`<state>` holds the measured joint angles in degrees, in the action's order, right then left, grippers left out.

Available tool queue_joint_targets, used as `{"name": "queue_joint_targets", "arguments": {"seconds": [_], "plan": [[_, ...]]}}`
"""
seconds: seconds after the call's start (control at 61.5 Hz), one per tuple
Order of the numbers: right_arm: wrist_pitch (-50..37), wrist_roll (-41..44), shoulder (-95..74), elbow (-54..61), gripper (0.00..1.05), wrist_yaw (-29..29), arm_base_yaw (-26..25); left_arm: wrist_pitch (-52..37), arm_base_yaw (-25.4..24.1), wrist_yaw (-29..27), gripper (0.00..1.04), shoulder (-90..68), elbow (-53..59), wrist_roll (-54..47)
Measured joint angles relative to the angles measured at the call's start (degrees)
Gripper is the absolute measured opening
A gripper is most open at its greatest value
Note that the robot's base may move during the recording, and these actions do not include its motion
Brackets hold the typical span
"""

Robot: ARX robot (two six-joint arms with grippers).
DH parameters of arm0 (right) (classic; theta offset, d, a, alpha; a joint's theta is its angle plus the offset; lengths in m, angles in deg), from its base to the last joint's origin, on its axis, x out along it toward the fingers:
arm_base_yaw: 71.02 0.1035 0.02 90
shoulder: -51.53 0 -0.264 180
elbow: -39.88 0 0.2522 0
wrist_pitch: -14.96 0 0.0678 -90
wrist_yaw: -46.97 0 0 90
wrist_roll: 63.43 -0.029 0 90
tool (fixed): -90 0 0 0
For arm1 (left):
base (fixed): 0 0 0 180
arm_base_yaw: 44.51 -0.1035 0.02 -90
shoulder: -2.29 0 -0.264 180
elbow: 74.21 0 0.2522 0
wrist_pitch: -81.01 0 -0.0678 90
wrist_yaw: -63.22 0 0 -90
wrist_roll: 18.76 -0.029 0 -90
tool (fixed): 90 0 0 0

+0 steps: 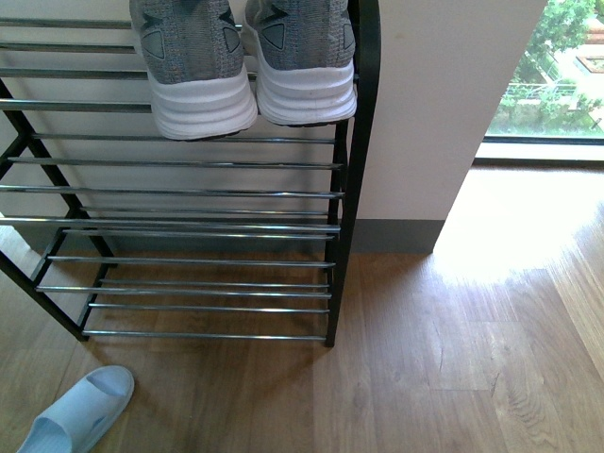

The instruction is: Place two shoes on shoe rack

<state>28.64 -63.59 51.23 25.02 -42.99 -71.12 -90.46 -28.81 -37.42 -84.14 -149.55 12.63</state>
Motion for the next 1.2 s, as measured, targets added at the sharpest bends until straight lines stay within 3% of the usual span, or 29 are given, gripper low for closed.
{"name": "queue_joint_targets", "arguments": {"seconds": [0.211,0.309,0.553,0.683,0.748,0.797,1.203], "plan": [[0.0,0.0,0.0,0.0,0.95,0.0,0.0,-4.1,-3.8,-1.0,0.95,15.8,14.1,-6.6],[0.0,0.0,0.0,0.0,0.95,0.0,0.0,-4.9,-8.2,-1.3,0.95,26.9,23.6,-12.2],[0.0,0.0,0.0,0.0,0.95,0.0,0.0,-7.1,-23.7,9.4,0.95,42.0,36.6,-15.2],[0.0,0.0,0.0,0.0,0.95,0.0,0.0,-7.1,-26.8,10.4,0.95,42.7,38.2,-14.8],[0.0,0.0,0.0,0.0,0.95,0.0,0.0,-14.0,-27.6,18.4,0.85,43.0,40.9,-19.7],[0.0,0.0,0.0,0.0,0.95,0.0,0.0,-17.9,-27.2,21.0,0.76,44.2,43.2,-23.4],[0.0,0.0,0.0,0.0,0.95,0.0,0.0,-18.5,-21.3,15.9,0.06,54.5,53.5,-30.5]]}}
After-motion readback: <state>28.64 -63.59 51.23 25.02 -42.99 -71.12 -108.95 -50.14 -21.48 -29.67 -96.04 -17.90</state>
